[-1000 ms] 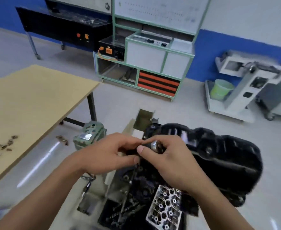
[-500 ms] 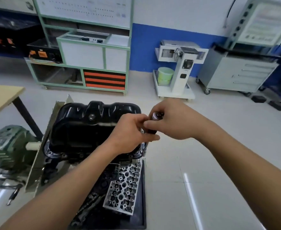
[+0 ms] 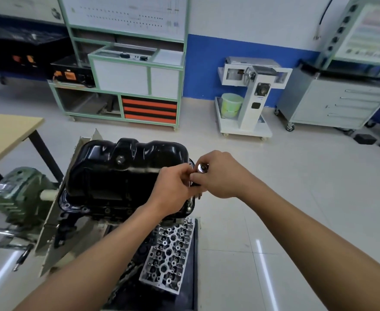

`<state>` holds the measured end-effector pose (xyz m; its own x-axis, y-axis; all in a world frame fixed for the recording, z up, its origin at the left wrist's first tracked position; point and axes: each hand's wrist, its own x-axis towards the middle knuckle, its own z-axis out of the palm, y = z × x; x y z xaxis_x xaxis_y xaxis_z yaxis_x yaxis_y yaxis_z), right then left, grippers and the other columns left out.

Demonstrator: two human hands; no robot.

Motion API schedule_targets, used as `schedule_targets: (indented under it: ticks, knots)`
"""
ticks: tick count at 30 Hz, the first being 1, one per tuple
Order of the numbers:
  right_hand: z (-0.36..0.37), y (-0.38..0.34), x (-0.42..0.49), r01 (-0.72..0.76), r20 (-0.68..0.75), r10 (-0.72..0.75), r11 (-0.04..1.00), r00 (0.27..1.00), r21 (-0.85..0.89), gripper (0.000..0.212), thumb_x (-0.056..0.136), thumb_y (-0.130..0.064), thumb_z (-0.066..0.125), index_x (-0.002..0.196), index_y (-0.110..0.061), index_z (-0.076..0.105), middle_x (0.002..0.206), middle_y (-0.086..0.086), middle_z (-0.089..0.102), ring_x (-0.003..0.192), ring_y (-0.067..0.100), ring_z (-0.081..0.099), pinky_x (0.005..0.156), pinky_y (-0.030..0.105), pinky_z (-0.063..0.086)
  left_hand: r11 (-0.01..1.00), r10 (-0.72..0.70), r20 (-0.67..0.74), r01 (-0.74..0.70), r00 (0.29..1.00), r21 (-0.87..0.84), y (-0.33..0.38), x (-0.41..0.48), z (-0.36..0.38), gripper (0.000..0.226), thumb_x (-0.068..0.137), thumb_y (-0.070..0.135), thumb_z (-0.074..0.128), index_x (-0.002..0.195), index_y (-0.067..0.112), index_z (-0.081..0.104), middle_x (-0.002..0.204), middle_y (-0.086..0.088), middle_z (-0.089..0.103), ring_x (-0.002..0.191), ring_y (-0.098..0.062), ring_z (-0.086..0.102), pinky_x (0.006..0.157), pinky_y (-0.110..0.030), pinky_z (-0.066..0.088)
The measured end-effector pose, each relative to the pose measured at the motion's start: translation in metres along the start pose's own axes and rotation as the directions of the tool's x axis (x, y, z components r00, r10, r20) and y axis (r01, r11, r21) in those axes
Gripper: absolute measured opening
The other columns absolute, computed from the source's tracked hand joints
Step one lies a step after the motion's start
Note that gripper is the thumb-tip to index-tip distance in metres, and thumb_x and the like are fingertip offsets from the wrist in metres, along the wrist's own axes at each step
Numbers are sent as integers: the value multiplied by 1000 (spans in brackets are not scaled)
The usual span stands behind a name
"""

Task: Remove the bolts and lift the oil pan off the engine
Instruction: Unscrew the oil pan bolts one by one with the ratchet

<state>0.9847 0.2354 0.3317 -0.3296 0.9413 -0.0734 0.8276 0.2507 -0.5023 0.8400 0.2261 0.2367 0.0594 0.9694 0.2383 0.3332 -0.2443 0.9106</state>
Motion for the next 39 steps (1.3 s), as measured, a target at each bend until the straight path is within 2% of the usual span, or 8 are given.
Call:
schedule_targets:
  ticks: [11, 16, 20, 27, 30, 32, 35, 39]
  knots:
    - [1, 0, -1, -6, -18, 7, 998, 1000, 70, 22, 88, -29, 70, 83, -8, 69, 66, 3, 60, 45, 10, 52, 33, 11, 30, 999, 32, -28, -32, 999, -15, 6, -5, 2, 32, 73, 4, 90, 73, 23, 64, 58, -12, 53, 51, -7, 40, 55, -12, 43]
    - [2, -2, -7, -117, 93, 94, 949, 991, 294, 16, 88, -22, 70, 88, -6, 69, 62, 9, 65, 44, 17, 63, 44, 21, 49, 1000, 14, -43, -13, 999, 28, 2, -10, 1, 29, 70, 13, 94, 75, 19, 66, 63, -13, 63, 54, -23, 49, 57, -44, 50]
    - [17, -6, -13, -168, 90, 142, 812, 986, 558, 16, 90, -22, 71, 90, -6, 67, 75, 11, 74, 60, 25, 73, 51, 26, 55, 987, 100, -111, -85, 989, 135, -9, -12, 0, 27, 69, 16, 90, 72, 14, 63, 63, -6, 61, 60, -25, 54, 58, -51, 49]
    - [43, -6, -11, -116, -74, 219, 741, 973, 662, 22, 81, -19, 69, 67, -2, 68, 63, 9, 62, 57, 16, 56, 52, 28, 45, 957, 108, -73, -84, 991, 277, -4, -21, -11, 26, 74, 30, 89, 96, 27, 76, 77, 26, 62, 78, 0, 51, 67, -15, 40]
    - [49, -7, -1, -126, -124, 357, 600, 926, 790, 25, 84, -19, 63, 63, -6, 57, 63, 9, 48, 59, 20, 43, 57, 32, 35, 991, -133, -97, 133, 986, -8, 14, -26, -29, 10, 91, 21, 76, 97, 29, 74, 88, 11, 75, 80, -1, 62, 73, -16, 50]
    - [52, -9, 6, -126, -86, 433, 438, 897, 890, 39, 86, -22, 60, 48, -17, 53, 55, 2, 51, 49, 14, 46, 53, 28, 35, 943, -288, 66, 295, 955, -151, 36, -32, -41, 18, 100, 35, 62, 109, 23, 72, 94, 2, 78, 83, -12, 71, 71, -26, 57]
    - [62, -14, 10, -54, -90, 463, 288, 882, 956, 56, 88, -27, 54, 32, -22, 47, 44, -6, 47, 39, 8, 44, 49, 29, 37, 939, -294, 449, 342, 844, -29, 64, -36, -55, 44, 91, 53, 64, 123, 23, 63, 93, -6, 77, 75, -20, 74, 63, -29, 57]
    - [74, -13, 10, 43, -215, 425, 379, 879, 924, 44, 84, -37, 54, 44, -20, 45, 48, -3, 42, 44, 12, 39, 45, 27, 34, 946, -256, 528, 97, 810, 310, 75, -23, -75, 24, 93, 19, 75, 115, 18, 65, 64, 5, 62, 54, -15, 60, 57, -31, 52]
